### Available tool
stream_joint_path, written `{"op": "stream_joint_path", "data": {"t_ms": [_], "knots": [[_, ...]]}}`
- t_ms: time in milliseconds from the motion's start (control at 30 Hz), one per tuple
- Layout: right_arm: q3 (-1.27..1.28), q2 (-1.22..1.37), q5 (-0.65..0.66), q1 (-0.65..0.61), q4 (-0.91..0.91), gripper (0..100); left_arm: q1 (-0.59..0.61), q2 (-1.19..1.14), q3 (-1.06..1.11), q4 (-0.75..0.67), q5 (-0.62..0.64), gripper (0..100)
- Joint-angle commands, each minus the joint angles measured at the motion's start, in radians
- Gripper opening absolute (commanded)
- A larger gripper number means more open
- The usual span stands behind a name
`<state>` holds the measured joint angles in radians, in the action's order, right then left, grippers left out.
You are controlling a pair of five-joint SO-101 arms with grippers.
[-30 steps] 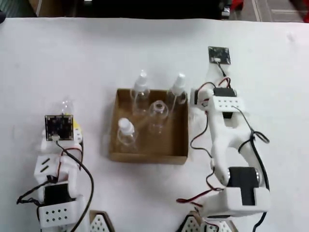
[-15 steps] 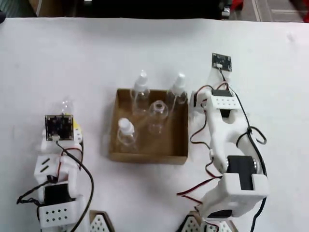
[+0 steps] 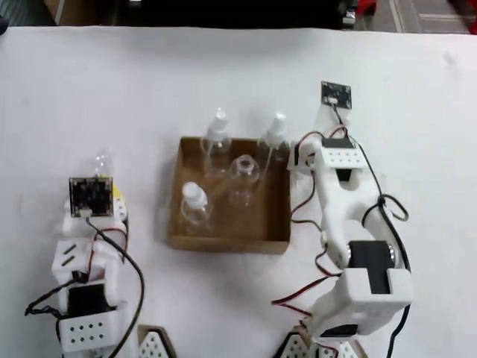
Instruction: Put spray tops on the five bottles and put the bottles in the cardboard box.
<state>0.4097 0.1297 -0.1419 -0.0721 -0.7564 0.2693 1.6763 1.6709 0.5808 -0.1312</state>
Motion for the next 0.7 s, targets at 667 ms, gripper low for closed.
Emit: {"op": "stream_joint_path", "data": {"t_ms": [667], "knots": [[-0.02, -0.038, -0.017, 0.189, -0.031, 17.2, -0.01, 0.019, -0.011, -0.021, -0.014, 3]]}}
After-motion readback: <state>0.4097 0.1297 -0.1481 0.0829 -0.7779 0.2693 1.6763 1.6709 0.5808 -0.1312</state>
